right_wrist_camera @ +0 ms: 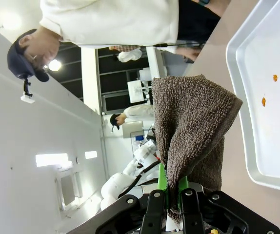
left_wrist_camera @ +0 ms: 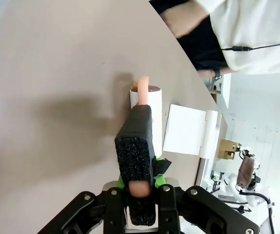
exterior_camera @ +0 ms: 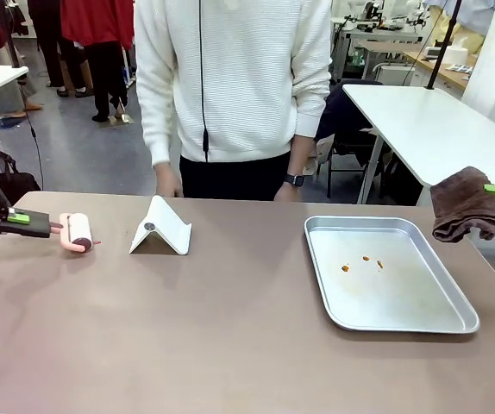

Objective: Clean the surface of the table.
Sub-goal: If a person points to the right, clean the right side of the table with your right hand, and if they point to the left, clean the left side with your left hand.

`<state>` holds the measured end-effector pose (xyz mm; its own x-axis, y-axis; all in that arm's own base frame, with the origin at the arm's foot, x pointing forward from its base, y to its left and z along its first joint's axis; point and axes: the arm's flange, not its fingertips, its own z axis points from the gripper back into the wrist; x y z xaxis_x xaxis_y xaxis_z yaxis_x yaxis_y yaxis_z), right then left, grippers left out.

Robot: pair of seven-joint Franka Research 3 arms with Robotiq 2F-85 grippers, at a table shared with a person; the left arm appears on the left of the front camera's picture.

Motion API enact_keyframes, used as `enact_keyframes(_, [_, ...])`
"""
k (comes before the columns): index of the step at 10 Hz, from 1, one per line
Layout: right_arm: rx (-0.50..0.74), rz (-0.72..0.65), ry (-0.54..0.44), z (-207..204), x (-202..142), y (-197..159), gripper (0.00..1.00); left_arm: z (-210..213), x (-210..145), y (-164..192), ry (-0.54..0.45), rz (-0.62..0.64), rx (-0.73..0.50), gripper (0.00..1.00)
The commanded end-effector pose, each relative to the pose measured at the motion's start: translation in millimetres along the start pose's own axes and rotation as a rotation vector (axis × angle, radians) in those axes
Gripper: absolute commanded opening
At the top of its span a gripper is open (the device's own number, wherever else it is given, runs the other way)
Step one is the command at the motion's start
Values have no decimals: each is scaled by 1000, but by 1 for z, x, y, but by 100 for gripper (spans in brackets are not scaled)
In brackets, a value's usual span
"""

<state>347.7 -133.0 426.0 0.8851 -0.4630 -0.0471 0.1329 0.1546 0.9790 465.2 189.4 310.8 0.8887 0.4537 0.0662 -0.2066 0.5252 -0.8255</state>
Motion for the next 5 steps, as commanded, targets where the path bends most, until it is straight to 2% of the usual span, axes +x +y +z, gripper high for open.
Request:
enact_keyframes(1, [0, -8, 9, 4, -1, 5, 2, -22, 6, -3, 18, 40, 86, 22])
enact_keyframes(5, [0, -8, 9, 4, -1, 5, 2, -42, 4, -22, 43, 6, 81, 22])
